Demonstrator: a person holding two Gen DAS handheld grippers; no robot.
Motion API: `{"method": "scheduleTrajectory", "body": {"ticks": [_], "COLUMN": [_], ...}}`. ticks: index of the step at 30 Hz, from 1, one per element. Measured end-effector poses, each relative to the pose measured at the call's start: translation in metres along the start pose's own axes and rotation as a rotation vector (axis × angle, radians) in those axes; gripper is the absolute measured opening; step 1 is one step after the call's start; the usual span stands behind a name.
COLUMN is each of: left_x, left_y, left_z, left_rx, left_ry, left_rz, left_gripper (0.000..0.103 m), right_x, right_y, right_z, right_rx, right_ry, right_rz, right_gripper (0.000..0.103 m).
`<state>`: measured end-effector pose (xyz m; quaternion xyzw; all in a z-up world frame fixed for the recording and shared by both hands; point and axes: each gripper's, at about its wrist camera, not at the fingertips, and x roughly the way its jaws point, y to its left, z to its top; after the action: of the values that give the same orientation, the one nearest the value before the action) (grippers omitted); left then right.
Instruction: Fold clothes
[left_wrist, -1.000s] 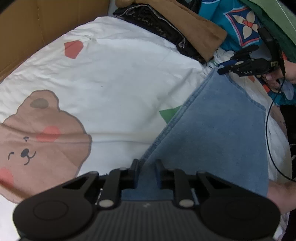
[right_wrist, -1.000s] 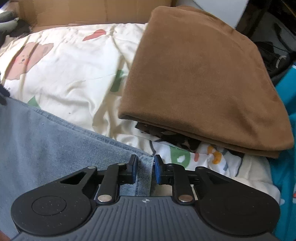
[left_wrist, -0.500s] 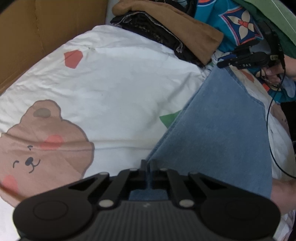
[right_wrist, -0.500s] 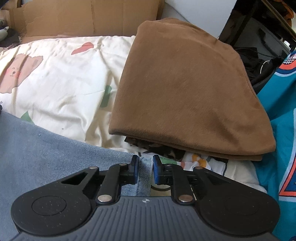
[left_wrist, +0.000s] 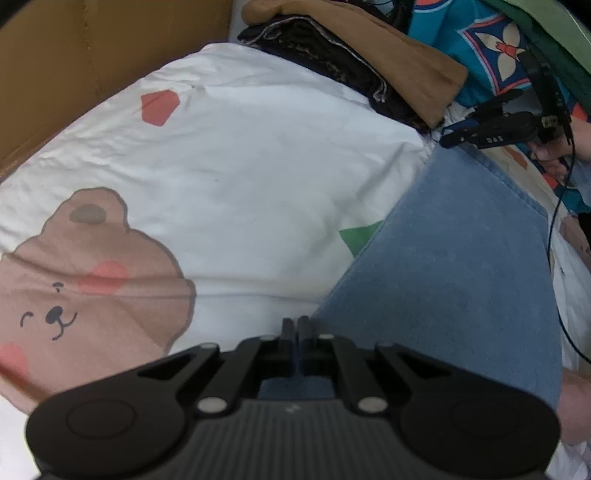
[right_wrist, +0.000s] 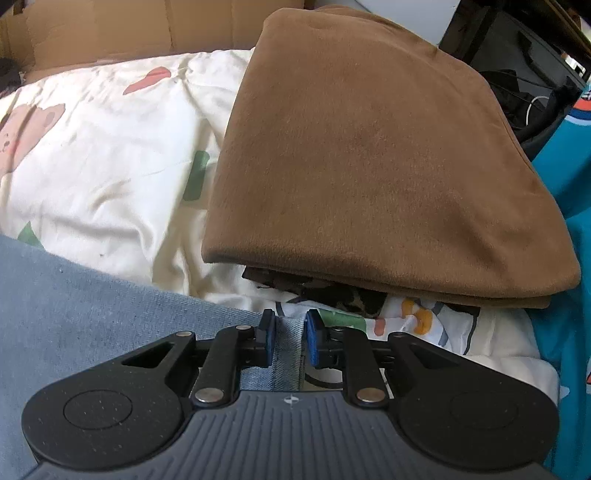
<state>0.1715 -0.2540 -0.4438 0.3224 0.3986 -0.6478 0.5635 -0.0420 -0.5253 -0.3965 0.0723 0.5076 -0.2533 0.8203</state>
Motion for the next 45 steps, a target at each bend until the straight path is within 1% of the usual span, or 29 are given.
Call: {"method": "scheduleTrajectory", "body": {"ticks": [3,4,6,9,12,14,17,18,19,20,21,23,26,28,30,33,35,37,40,45], "left_x": [-0.009,-0.012,-0.019,-0.034,-0.052,-0.068,-0.1,-0.114,-0.128,-0.143,-0.158,-0.191,-0.237,-0.265,-0.29,-0.32,-0.339,-0.35,-0.357,-0.355], "left_y": [-0.002,-0.002,-0.002,-0.006,-0.01,-0.008,0.002,0.006,0.009,0.011,0.013,0.016,0.019,0.022,0.026,0.031,0.034,0.032,0.029,0.024], "left_z": [0.003,0.004,0.006,0.008,0.007,0.006,0.005,0.005,0.004,0.003,0.002,-0.001,-0.007,-0.012,-0.016,-0.022,-0.027,-0.034,-0.05,-0.083], "left_rx": [0.001,-0.007,-0.036,-0.062,-0.068,-0.082,-0.151,-0.179,-0.198,-0.209,-0.22,-0.245,-0.292,-0.324,-0.35,-0.385,-0.411,-0.436,-0.479,-0.56], "left_ry": [-0.017,-0.026,-0.043,-0.057,-0.06,-0.06,-0.074,-0.078,-0.082,-0.085,-0.087,-0.089,-0.102,-0.118,-0.131,-0.129,-0.122,-0.126,-0.106,-0.04], "left_rz": [0.016,0.019,0.016,0.024,0.05,0.081,0.132,0.144,0.156,0.169,0.188,0.24,0.31,0.35,0.378,0.437,0.488,0.518,0.541,0.581], "left_gripper": [0.002,0.003,0.006,0.011,0.011,0.012,0.014,0.019,0.027,0.031,0.038,0.04,0.04,0.046,0.048,0.049,0.053,0.06,0.061,0.061], "right_x": [-0.009,-0.013,-0.023,-0.04,-0.054,-0.066,-0.09,-0.098,-0.105,-0.112,-0.119,-0.132,-0.147,-0.156,-0.164,-0.171,-0.17,-0.165,-0.151,-0.129], "right_y": [-0.01,-0.014,-0.021,-0.029,-0.042,-0.05,-0.058,-0.062,-0.066,-0.069,-0.073,-0.079,-0.086,-0.088,-0.087,-0.08,-0.075,-0.071,-0.062,-0.046], "right_z": [0.001,0.001,-0.001,-0.009,-0.018,-0.024,-0.031,-0.031,-0.031,-0.03,-0.03,-0.032,-0.042,-0.052,-0.062,-0.078,-0.089,-0.105,-0.127,-0.158], "right_rx": [0.063,0.087,0.127,0.155,0.231,0.285,0.332,0.345,0.35,0.355,0.359,0.342,0.352,0.384,0.415,0.432,0.451,0.485,0.526,0.595], "right_ry": [-0.005,-0.008,-0.017,-0.036,-0.047,-0.061,-0.089,-0.096,-0.104,-0.111,-0.117,-0.115,-0.093,-0.084,-0.066,-0.042,-0.028,-0.013,0.035,0.078], "right_rz": [0.027,0.037,0.041,0.033,0.026,0.022,0.015,0.011,0.012,0.013,0.014,0.023,0.047,0.054,0.079,0.115,0.146,0.173,0.201,0.261], "right_gripper": [0.023,0.028,0.031,0.031,0.031,0.031,0.031,0.031,0.031,0.031,0.032,0.032,0.032,0.032,0.032,0.032,0.032,0.034,0.034,0.034]}}
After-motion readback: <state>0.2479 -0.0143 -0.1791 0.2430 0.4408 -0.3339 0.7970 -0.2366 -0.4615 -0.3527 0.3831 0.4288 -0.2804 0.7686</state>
